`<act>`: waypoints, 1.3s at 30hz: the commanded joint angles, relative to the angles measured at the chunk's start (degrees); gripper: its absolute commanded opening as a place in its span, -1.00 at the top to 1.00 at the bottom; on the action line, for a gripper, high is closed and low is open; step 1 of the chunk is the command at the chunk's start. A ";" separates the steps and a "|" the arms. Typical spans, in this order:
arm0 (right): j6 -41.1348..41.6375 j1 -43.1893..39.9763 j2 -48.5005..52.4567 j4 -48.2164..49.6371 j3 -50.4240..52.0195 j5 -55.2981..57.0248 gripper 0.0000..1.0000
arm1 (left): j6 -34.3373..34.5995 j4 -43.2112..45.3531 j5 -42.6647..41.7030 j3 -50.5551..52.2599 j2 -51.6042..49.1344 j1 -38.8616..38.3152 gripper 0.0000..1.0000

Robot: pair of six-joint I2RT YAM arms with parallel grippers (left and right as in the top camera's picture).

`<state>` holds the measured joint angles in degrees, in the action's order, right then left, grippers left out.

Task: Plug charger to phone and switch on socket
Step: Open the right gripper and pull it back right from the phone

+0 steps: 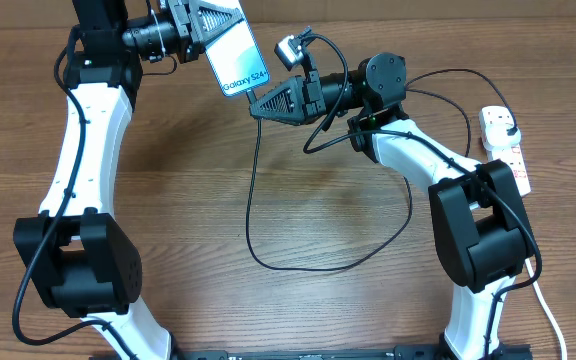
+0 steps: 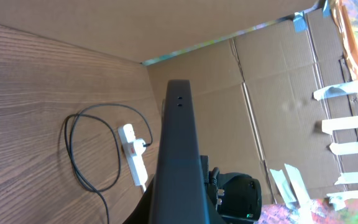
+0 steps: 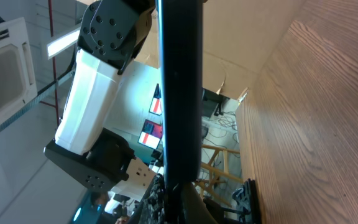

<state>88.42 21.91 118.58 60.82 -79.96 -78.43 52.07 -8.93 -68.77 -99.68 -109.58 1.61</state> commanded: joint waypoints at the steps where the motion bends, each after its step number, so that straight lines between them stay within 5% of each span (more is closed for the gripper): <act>1: -0.20 -0.46 0.04 0.11 -0.79 9.27 0.92 | -1.31 -0.31 -7.08 -0.55 0.07 -1.01 0.92; 9: -0.42 -0.46 0.04 0.22 -0.79 6.21 0.81 | -1.29 -0.33 -3.80 -0.55 0.07 0.35 0.92; 20: -0.42 -0.46 0.04 0.37 -0.79 5.29 -0.97 | -2.10 -3.32 -3.67 -0.55 0.07 3.17 0.91; 39: -0.74 -3.43 0.04 -1.31 -0.79 5.29 -1.00 | -3.69 -3.98 -4.26 -0.55 0.07 3.37 0.92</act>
<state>88.25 19.97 118.58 60.29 -79.96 -73.47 49.32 -13.32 -71.18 -99.68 -109.58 4.89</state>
